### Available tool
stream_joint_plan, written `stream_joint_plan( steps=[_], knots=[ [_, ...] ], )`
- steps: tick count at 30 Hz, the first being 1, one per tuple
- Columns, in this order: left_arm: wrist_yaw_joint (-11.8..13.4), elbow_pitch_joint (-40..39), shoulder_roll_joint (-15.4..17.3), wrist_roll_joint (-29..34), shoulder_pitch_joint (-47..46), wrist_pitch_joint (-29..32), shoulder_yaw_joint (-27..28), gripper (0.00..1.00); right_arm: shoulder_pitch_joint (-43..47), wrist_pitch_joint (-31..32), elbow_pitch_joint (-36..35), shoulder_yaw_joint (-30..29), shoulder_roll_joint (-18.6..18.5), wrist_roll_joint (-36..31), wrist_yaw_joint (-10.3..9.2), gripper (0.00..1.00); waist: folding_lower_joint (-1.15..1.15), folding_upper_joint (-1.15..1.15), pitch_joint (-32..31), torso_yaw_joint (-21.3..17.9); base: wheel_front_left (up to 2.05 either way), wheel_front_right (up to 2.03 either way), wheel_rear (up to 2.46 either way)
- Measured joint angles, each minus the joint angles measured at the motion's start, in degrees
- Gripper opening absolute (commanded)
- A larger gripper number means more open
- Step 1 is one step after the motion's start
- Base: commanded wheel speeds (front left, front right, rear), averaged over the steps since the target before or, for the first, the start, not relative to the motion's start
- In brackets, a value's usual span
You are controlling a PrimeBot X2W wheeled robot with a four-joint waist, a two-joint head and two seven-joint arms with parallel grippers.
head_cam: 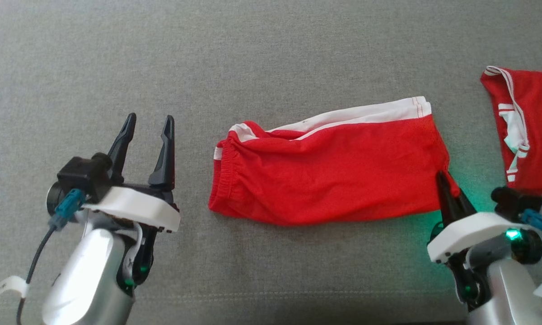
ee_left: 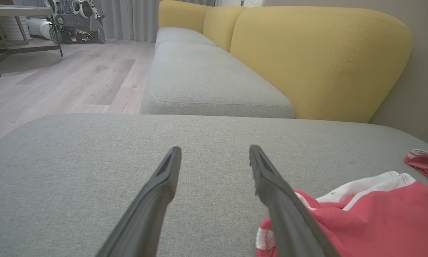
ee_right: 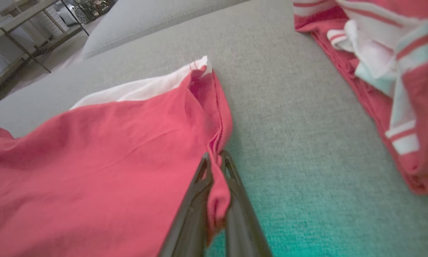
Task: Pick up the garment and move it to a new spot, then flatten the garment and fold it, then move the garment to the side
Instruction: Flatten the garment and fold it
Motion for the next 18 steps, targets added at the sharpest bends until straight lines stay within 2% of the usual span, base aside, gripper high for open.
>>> stream_joint_plan(
  steps=[4, 7, 12, 18],
  knots=[
    [0.0, -0.1, 0.1, 0.0, 0.1, 0.5, -0.5, 1.0, 0.0, 0.7, -3.6, 1.5, 0.0, 1.7, 0.0, 0.0, 0.0, 0.0, -0.7, 0.0, 0.0, 0.0, 0.0],
    [0.0, -0.2, 0.1, 0.0, 0.2, 0.5, -1.0, 1.0, -0.9, 1.7, -8.2, 5.0, 0.0, 1.7, 0.0, 0.0, 0.0, 0.0, -1.5, 0.3, 0.0, 0.0, 0.0],
    [0.0, 0.0, 0.0, -0.3, 0.3, 0.5, -1.4, 1.0, -6.8, 4.6, -13.3, 16.3, -0.1, 3.1, 0.0, 0.0, 0.0, 0.0, -2.9, 1.6, 0.0, 0.0, 0.0],
    [0.0, 0.3, -0.6, -0.6, 0.4, 0.5, -2.4, 1.0, -10.1, 5.7, -12.3, 28.6, -0.3, 8.0, 0.0, 0.0, 0.0, 0.0, -3.9, 4.7, 0.0, 0.0, 0.0]
  ],
)
